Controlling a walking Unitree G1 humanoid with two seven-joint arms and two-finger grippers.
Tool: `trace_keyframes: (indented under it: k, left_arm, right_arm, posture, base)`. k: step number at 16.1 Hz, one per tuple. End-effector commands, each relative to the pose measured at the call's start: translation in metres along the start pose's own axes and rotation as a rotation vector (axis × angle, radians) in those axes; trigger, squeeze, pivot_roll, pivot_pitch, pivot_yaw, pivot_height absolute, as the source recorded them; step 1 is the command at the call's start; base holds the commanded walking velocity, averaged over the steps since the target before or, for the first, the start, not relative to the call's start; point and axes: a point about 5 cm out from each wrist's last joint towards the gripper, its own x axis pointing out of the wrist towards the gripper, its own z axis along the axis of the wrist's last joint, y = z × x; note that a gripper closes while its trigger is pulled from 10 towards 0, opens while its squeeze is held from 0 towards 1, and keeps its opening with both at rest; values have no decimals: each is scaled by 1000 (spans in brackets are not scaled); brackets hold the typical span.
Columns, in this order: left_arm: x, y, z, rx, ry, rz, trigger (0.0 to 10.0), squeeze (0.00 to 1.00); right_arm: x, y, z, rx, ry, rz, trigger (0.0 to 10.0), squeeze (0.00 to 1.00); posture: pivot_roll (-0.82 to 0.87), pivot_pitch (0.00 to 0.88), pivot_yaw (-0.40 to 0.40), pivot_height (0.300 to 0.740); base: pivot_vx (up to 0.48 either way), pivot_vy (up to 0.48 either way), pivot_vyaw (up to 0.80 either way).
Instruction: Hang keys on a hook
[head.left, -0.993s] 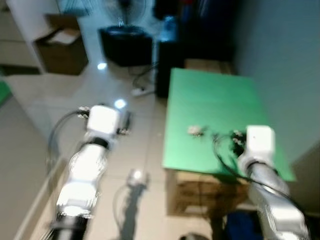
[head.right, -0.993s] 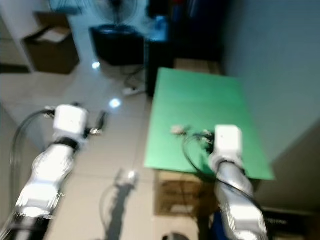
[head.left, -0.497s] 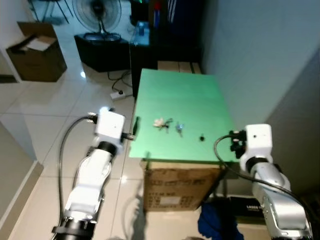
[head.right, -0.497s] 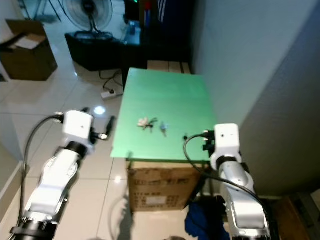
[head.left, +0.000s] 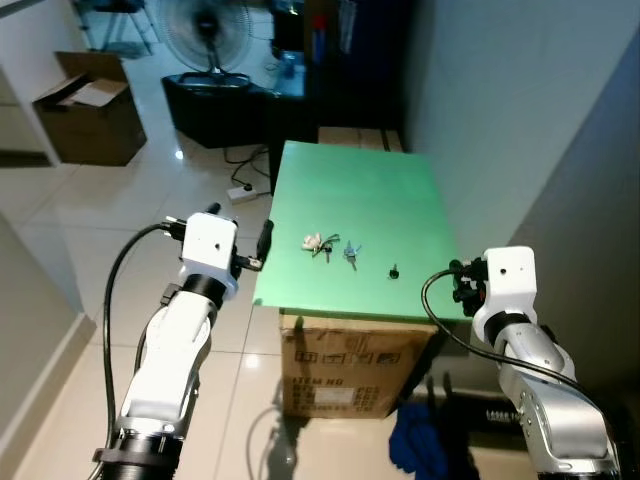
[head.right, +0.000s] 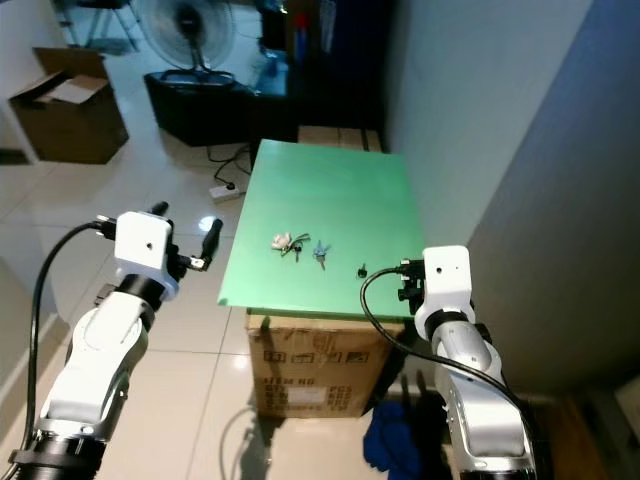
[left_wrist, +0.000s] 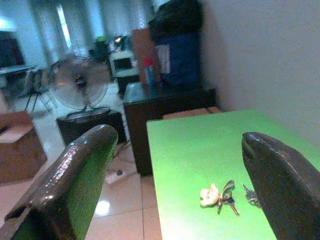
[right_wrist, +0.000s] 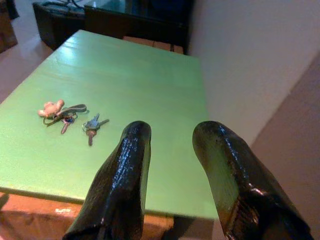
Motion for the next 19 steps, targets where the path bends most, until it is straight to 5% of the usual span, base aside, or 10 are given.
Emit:
trace_keyframes:
  k: [1, 19]
  left_arm:
    - [3, -4, 5, 5, -19, -17, 10000, 0]
    - [1, -11, 0, 6, 5, -63, 10000, 0]
  right_arm:
    - [0, -4, 3, -10, -5, -9, 10000, 0]
    - [3, -4, 3, -5, 9, 25, 10000, 0]
  posture:
    - [-114, 0, -37, 718]
    - [-119, 0, -47, 718]
  base:
    - [364, 0, 0]
    - [365, 0, 0]
